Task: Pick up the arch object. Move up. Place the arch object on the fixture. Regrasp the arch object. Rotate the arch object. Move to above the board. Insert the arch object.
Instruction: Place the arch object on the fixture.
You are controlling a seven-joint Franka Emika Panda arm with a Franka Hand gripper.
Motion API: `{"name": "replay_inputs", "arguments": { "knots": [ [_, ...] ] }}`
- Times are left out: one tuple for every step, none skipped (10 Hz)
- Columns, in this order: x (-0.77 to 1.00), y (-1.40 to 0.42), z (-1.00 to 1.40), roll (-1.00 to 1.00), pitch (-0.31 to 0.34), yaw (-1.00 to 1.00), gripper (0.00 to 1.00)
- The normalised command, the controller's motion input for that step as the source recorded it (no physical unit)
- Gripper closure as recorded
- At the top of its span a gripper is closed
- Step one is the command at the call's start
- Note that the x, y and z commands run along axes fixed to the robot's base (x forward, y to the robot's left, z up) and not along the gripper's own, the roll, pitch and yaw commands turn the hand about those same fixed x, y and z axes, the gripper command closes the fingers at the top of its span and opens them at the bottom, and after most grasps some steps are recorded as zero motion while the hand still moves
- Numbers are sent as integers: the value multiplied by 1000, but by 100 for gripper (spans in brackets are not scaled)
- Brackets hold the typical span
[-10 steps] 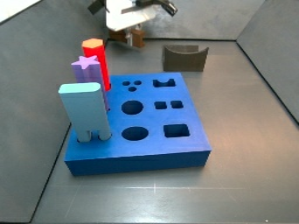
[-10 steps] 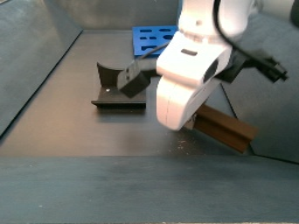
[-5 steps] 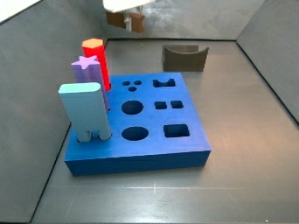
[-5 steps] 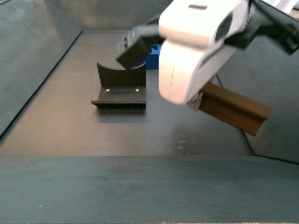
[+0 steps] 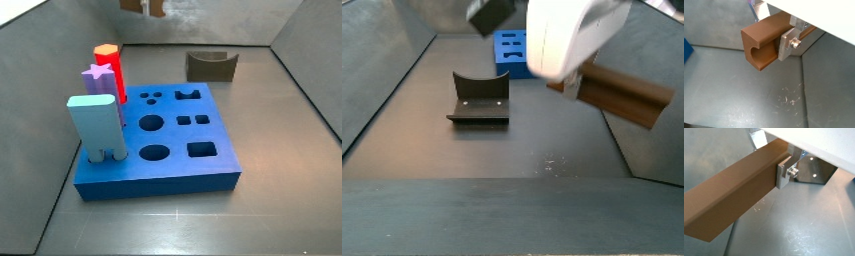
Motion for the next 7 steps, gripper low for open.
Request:
{"name": "replay_inputs", "arguments": {
  "knots": [
    [-7, -4, 756, -19, 36, -4, 100],
    [0, 0, 530, -24, 49, -4, 100],
    [7, 2, 359, -28, 59, -5, 100],
    [1000, -485, 145, -54, -35, -1000, 100],
    [1000, -480, 107, -55, -34, -1000, 100],
    [1000, -424, 99, -64, -29, -1000, 100],
    [1000, -404, 94, -68, -25, -1000, 100]
  ]
}}
